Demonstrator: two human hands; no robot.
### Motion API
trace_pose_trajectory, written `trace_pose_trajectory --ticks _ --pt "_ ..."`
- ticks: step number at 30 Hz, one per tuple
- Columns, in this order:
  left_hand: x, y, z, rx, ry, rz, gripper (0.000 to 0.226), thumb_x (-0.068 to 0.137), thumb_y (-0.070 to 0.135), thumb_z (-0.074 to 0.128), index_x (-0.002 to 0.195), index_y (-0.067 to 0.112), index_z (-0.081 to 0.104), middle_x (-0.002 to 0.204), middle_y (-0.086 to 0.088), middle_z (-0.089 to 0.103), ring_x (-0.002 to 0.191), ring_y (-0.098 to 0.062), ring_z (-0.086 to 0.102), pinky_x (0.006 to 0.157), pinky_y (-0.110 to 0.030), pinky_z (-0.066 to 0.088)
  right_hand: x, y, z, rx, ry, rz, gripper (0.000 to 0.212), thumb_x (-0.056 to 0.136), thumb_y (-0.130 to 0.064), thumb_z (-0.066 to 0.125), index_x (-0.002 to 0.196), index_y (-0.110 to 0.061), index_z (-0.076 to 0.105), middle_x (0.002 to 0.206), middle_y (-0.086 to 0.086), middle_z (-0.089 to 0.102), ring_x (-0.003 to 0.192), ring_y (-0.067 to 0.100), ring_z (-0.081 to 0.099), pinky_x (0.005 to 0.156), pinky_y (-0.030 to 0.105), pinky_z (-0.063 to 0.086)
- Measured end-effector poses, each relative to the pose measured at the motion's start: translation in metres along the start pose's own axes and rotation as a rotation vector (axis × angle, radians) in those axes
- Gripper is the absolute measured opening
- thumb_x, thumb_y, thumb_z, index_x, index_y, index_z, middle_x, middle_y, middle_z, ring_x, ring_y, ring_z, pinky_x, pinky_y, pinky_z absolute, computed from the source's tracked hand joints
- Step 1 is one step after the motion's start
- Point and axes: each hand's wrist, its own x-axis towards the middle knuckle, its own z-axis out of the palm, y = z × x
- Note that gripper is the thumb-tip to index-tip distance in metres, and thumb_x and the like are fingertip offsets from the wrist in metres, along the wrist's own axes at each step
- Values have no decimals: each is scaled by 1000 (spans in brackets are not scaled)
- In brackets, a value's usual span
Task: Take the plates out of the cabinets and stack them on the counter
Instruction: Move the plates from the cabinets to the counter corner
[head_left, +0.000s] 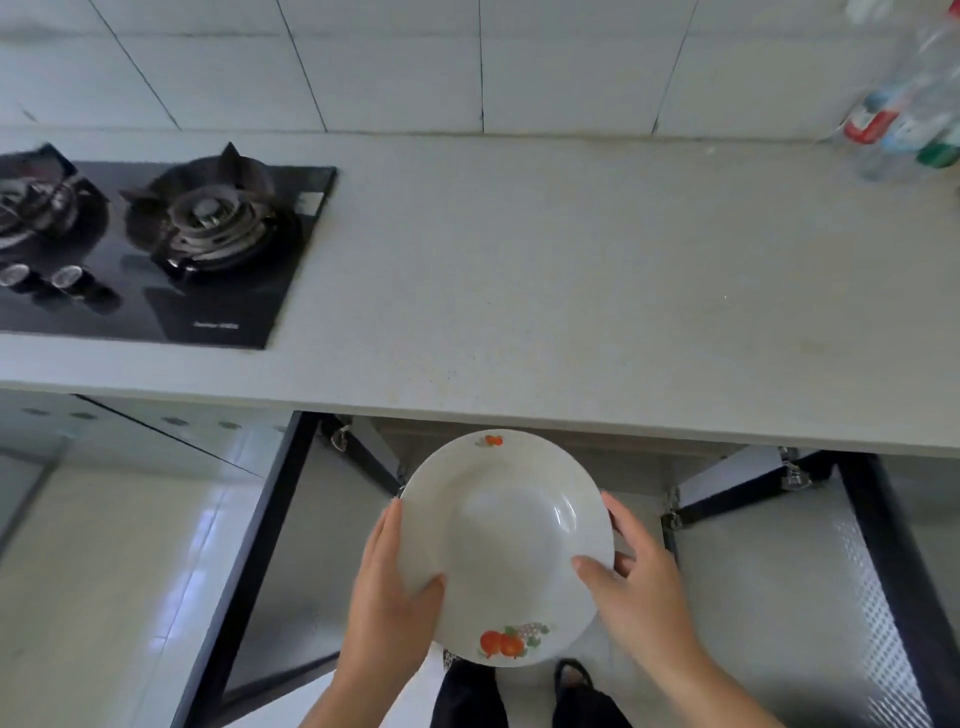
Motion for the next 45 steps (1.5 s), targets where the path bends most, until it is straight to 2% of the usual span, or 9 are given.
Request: trace_pose_trajectory --ticks 4,9,14,19,25,29,35,39,45 --pt "-18 31 -14 0 58 -16 80 79 0 61 144 30 26 145 10 35 131 -14 37 108 -38 35 -20 -41 -24 16 25 -112 68 78 1 65 134 -32 45 114 -15 63 83 5 69 66 23 57" --pt "-41 57 -11 -108 147 -31 81 80 2 62 145 30 24 143 10 37 126 -17 44 99 -37 45 -31 -71 -52 42 -31 -224 63 78 3 65 127 -34 50 114 -20 61 89 -7 64 64 9 51" --pt "-67 60 -8 -183 286 -100 80 79 3 66 143 32 28 139 5 43 122 -20 48 100 -43 45 -32 -83 -61 -9 -149 -303 66 78 -2 70 134 -28 47 124 -14 58 100 -1 61 71 7 51" --pt "-102 45 -21 -247 430 -201 80 78 3 66 142 34 29 134 7 45 116 -24 53 87 -41 52 -37 -94 -41 -55 -327 -361 64 77 0 71 128 -33 50 116 -20 58 89 -9 59 62 4 48" --pt "-154 12 -57 -355 643 -293 75 72 -6 65 128 40 45 128 9 51 116 -22 52 94 -42 48 -57 -104 18 -184 -557 -396 69 75 -2 73 134 -28 48 125 -10 60 104 5 62 81 20 54" --pt "-186 -15 -81 -391 743 -394 83 70 -1 68 141 28 35 135 3 50 121 -25 52 98 -48 46 -80 -111 65 -247 -673 -431 70 74 0 73 133 -26 48 125 -9 60 108 9 61 92 34 53" --pt "-227 -57 -131 -398 912 -398 77 69 -4 68 135 28 43 122 5 56 110 -23 57 90 -38 50 -127 -119 140 -291 -814 -476 66 74 0 73 129 -29 51 118 -12 61 104 10 61 86 33 56" --pt "-251 -91 -180 -402 981 -359 78 68 -9 67 126 37 42 104 27 51 107 -19 57 89 -33 49 -166 -124 201 -284 -861 -492 63 75 1 71 127 -28 52 116 -12 61 103 12 62 84 31 56" --pt "-288 -153 -262 -404 1025 -401 82 69 -4 69 141 18 36 133 5 48 117 -15 50 98 -28 42 -225 -130 297 -298 -930 -489 63 77 -1 71 130 -28 50 118 -13 57 91 8 63 70 21 56"
